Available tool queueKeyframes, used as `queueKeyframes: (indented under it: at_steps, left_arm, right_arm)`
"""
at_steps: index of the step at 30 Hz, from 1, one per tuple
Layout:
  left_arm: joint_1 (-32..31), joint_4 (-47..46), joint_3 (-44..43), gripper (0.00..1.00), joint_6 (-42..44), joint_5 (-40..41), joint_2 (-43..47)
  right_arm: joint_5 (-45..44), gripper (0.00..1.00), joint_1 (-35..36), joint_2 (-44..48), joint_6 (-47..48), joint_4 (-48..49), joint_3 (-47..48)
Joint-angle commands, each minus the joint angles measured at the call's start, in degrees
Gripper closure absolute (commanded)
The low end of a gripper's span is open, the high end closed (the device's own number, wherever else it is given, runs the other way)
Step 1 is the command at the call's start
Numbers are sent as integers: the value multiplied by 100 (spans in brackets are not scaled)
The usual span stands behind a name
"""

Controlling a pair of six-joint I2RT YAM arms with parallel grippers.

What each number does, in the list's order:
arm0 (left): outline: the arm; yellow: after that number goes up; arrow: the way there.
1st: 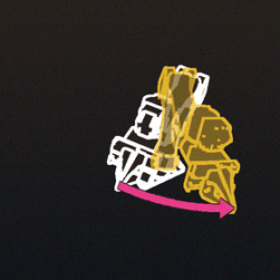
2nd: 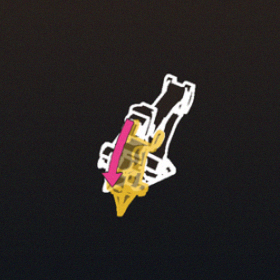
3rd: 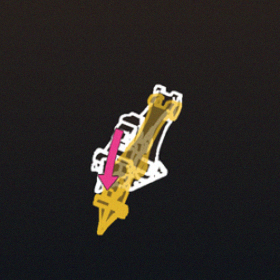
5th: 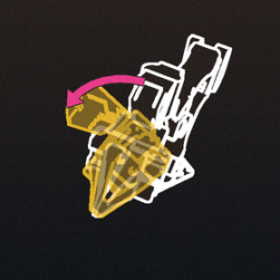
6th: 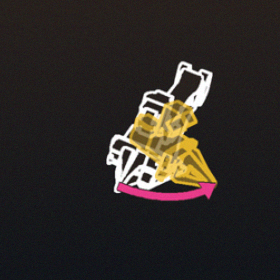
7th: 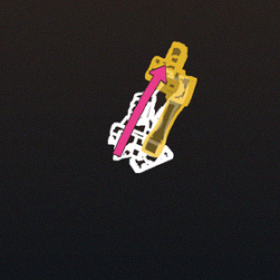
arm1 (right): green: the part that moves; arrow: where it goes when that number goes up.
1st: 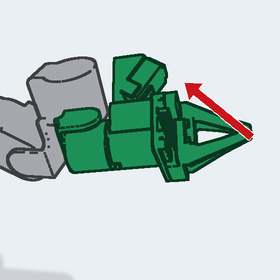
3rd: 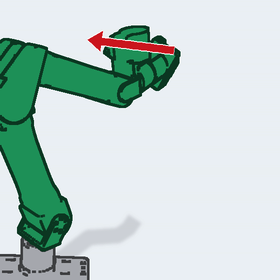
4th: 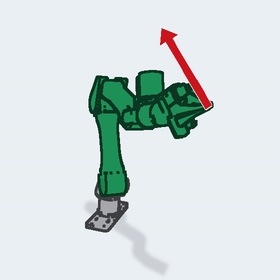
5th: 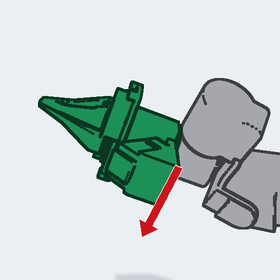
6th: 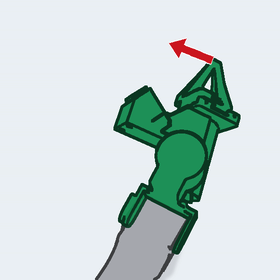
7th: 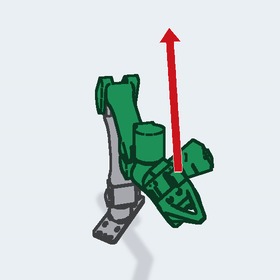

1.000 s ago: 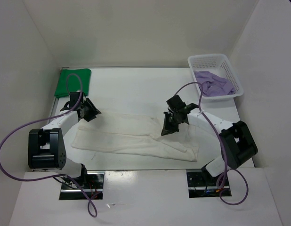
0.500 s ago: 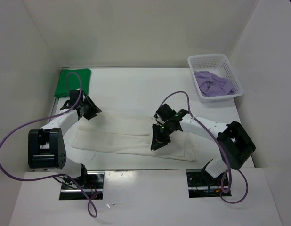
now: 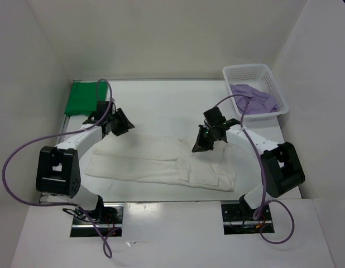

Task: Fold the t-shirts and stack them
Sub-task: Fold the other side of the tshirt into a rectangle, then rotate the tshirt 90 degrees

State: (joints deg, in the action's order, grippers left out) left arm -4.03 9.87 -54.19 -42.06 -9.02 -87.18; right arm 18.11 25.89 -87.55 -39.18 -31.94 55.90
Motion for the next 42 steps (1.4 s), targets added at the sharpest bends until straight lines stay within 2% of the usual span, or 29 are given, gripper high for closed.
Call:
queueKeyframes:
  at_steps: [1, 3, 6, 12, 14, 17, 22, 27, 30, 32, 36, 38, 40, 41, 42]
  left_arm:
    - [-343, -292, -162, 51, -30, -258, -439]
    - [-344, -362, -241, 51, -109, -415, -633]
    - [-344, -503, -346, 51, -231, -417, -1089]
    - [33, -714, -180, 51, -531, -663, -1337]
    - [279, -714, -127, 51, -584, -610, -1337]
    - [806, -662, 154, 51, -654, -838, -1390]
    - [1431, -601, 498, 51, -654, -778, -1171]
    - [1783, -547, 647, 50, -715, -549, -775]
    - [1783, -547, 700, 50, -873, -759, -468]
    - [1783, -600, 639, 50, -926, -987, -169]
    - [1328, -380, 156, 50, -690, -909, 235]
    - [1160, -328, 93, 50, -611, -752, 446]
    - [896, -328, -47, 54, -505, -751, 500]
    - [808, -267, -47, 56, -400, -829, 500]
    - [625, -266, -100, 59, -260, -830, 439]
  right_arm:
    - [-861, 94, -689, 133, -99, 855, 18]
    - [-783, 91, -1215, 133, 50, 918, 70]
    - [-1379, 89, -1646, -130, 243, 865, 132]
    - [-1880, 87, -1868, -868, 314, 971, 132]
    - [-2065, 87, -1921, -1141, 253, 918, 132]
    - [-2390, 87, -2035, -1089, 139, 830, 1]
    - [-2689, 86, -2403, -913, 24, 761, -106]
    - [-2594, 86, -2404, -633, 156, 637, 192]
    - [-2137, 80, -2212, -309, 156, 637, 245]
    - [-2083, 75, -1844, -97, 95, 576, 316]
    - [-1961, 63, -1517, 474, -37, 339, 378]
    - [-1698, 63, -1333, 616, -98, 285, 229]
    - [-1417, 76, -1140, 686, -229, 224, 18]
    - [-1311, 89, -895, 686, -291, 224, -61]
    - [-1214, 95, -771, 582, -353, 224, -244]
